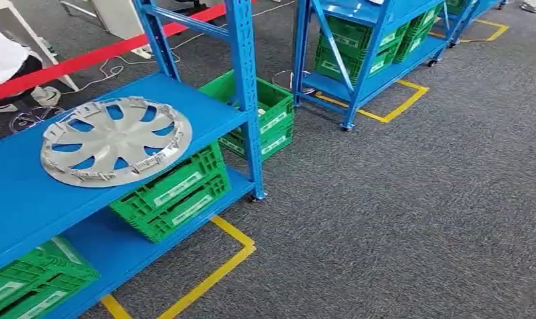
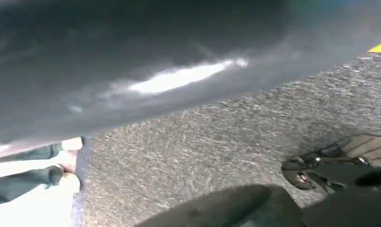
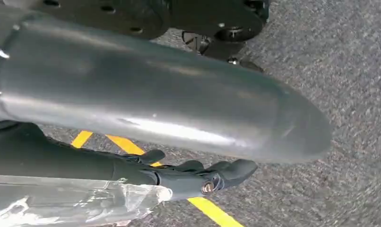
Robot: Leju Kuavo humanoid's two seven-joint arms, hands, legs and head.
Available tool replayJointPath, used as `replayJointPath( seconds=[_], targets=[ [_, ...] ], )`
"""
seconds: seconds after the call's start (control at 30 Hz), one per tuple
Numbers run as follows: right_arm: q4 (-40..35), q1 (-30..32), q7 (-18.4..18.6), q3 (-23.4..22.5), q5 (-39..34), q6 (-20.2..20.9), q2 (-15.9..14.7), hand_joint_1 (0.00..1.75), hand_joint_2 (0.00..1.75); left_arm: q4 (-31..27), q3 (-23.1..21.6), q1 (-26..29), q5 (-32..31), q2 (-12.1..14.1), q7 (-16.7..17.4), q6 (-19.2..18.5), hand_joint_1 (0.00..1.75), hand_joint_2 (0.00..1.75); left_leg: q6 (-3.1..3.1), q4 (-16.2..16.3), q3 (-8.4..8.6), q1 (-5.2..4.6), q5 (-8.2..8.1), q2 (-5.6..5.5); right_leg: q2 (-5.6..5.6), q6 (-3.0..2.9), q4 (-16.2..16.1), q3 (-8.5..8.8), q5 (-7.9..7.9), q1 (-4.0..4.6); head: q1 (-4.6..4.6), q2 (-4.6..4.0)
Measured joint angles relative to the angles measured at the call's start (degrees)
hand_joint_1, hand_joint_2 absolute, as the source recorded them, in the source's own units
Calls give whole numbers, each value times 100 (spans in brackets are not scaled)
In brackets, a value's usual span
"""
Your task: Take the parts from the cabinet and place them on the table.
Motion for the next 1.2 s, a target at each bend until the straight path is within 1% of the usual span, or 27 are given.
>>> replayJointPath(
  seconds=[0.03, 0.07, 0.1, 0.13, 0.2, 0.23, 0.27, 0.3, 0.33, 0.37, 0.4, 0.53, 0.57, 0.6, 0.63, 0.7, 0.73, 0.77, 0.83, 0.87, 0.9, 0.93, 1.03, 1.07, 1.1, 1.13, 1.2],
  targets=[
    [0, -7, -2, 0, 2, 0, 0, 0, 0, 7, 4, 7, 0, 0, 0, 0, 0, 0, 35, -40, 27, 29, 20, -69, -41, 37, 5, 25, -25, 2, -7, 0],
    [0, -14, -6, 0, 13, 0, 0, 0, 0, 7, 9, 23, 2, 8, 0, 4, 0, 0, 63, -54, 51, 60, 38, -119, 160, 91, 78, -23, -88, -12, 17, 0],
    [0, -21, -11, 0, 15, -4, 0, 0, 0, 7, 11, 20, 18, 15, 0, 11, 0, 0, 83, -54, 50, 71, 33, -162, 386, 113, 314, -127, -250, -15, 42, 0],
    [0, -13, -11, 2, 22, -4, 0, 0, 0, 7, 13, -5, 31, 11, -6, 22, 0, 0, 122, -54, 37, 73, 45, -220, 505, 125, 826, -371, -510, -19, 57, 0],
    [0, 10, -11, 2, 37, -4, 2, 0, 0, 7, 28, -19, 35, 9, -41, 26, 0, 0, 140, -51, 22, 71, 49, -351, 565, 134, 1684, -804, -825, -15, 68, 0],
    [0, 18, -11, 2, 37, -4, 2, 0, 0, 7, 41, -13, 35, 11, -59, 28, 0, 0, 141, -51, 24, 71, 50, -406, 569, 131, 1856, -908, -828, -15, 68, 0],
    [0, 18, -11, 2, 37, -6, 2, 0, 0, 7, 48, -2, 35, 13, -74, 35, 0, 0, 138, -49, 30, 71, 52, -495, 573, 117, 1736, -887, -661, -15, 70, 0],
    [0, 15, -11, 2, 37, -9, 2, 0, 0, 7, 52, 1, 37, 13, -85, 33, 0, 0, 132, -48, 37, 73, 56, -570, 585, 105, 1395, -748, -425, -18, 70, 0],
    [0, 13, -11, 0, 37, -9, 0, 0, 0, 7, 55, -1, 37, 11, -90, 35, 0, 0, 122, -47, 47, 77, 62, -650, 636, 86, 865, -505, -139, -23, 66, 0],
    [0, 12, -11, 2, 37, -9, 0, 0, 0, 7, 55, -7, 37, 9, -90, 33, 0, 0, 109, -43, 48, 83, 62, -712, 843, 78, 349, -261, 94, -46, 72, 0],
    [0, 9, -11, 2, 37, -7, 2, 0, 0, 7, 55, -17, 37, 13, -90, 33, 0, 0, 69, -19, 26, 49, 60, -768, 1149, 60, 85, -153, 49, -70, 70, 0],
    [0, 11, -11, 0, 37, -9, 2, 0, 0, 9, 78, 11, 37, 15, -92, 35, 0, 0, -79, -43, -60, 95, 147, -987, 947, -70, 52, -122, 86, -46, 61, 0],
    [0, 8, -11, 0, 39, -9, 4, 0, 0, 9, 96, 21, 35, 33, -94, 44, 0, 0, -98, 5, -75, 85, 95, -805, 856, -125, 5, -105, 120, -74, 63, 0],
    [0, 5, -15, 0, 39, -9, 4, 0, 0, 9, 100, 18, 35, 22, -94, 55, 0, 0, -128, 177, -162, 61, -57, -530, 805, -161, -9, -100, 126, -70, -13, 0],
    [0, 15, -13, 0, 39, -9, 4, 0, 0, 9, 103, -2, 35, 20, -94, 57, 0, 0, -156, 541, -342, 68, -281, -414, 729, -179, -9, -106, 121, -62, -24, 0],
    [0, 35, -13, 0, 39, -9, 2, 0, 0, 13, 105, -26, 33, 11, -90, 55, 0, 0, -192, 1494, -791, 88, -695, -333, 540, -198, -7, -113, 108, -48, -20, 0],
    [0, 32, -11, 0, 39, -7, 0, 0, 0, 15, 105, -21, 33, 2, -83, 52, 0, 0, -205, 1750, -910, 96, -737, -327, 461, -203, -6, -114, 104, -45, -22, 0],
    [0, 25, -11, 0, 39, -7, 0, 0, 0, 15, 107, -4, 33, 0, -83, 52, 0, 0, -209, 1715, -877, 99, -642, -325, 401, -204, -6, -108, 101, -45, -22, 0],
    [0, 11, -11, 0, 39, -7, 2, 0, 0, 17, 109, 8, 33, 2, -74, 50, 0, 0, -189, 997, -498, 97, -206, -283, 281, -189, -6, -90, 89, -46, -24, 0],
    [0, 10, -11, 0, 39, -7, 0, 0, 0, 17, 109, 3, 33, 2, -70, 37, 0, 0, -163, 462, -204, 87, 16, -144, 225, -169, -7, -69, 76, -45, -24, 0],
    [0, 12, -11, 0, 39, -7, 0, 0, 0, 17, 111, -7, 33, 2, -70, 33, 0, 0, -133, 84, 16, 56, 69, 171, 183, -142, -6, -55, 59, -20, -26, 0],
    [0, 19, -13, 0, 39, -7, 0, 0, 0, 17, 111, -42, 33, 0, -70, 35, 0, 0, -87, -64, 55, 28, 6, 139, 126, -96, 30, -65, 19, 20, -35, 0],
    [0, -6, -13, 0, 39, -2, 0, 0, 0, 22, 118, -8, 33, 0, -70, 33, 0, 0, 2, -44, 6, 20, 8, -16, -39, -27, -35, 5, 24, 22, -17, 0],
    [0, -10, -13, 0, 41, 0, 0, 0, 0, 22, 120, 1, 33, 2, -70, 33, 0, 0, 58, -92, 51, 74, 48, -82, 14, 28, -18, 0, -16, 2, -40, 0],
    [0, -13, -15, 0, 39, -2, -4, 0, 0, 22, 125, 6, 33, 7, -70, 33, 0, 0, 76, -94, 55, 86, 51, -120, 278, 68, 120, -59, -116, -7, 13, 0],
    [0, -6, -15, 0, 41, 0, -4, 0, 0, 22, 125, -10, 33, 9, -70, 33, 0, 0, 113, -94, 50, 92, 54, -177, 464, 88, 475, -215, -317, -21, 35, 0],
    [0, 17, -13, 2, 41, 2, -4, 0, 0, 22, 125, -37, 33, 0, -70, 37, 0, 0, 132, -93, 37, 91, 56, -307, 560, 118, 1425, -674, -730, -24, 48, 0]
  ],
)
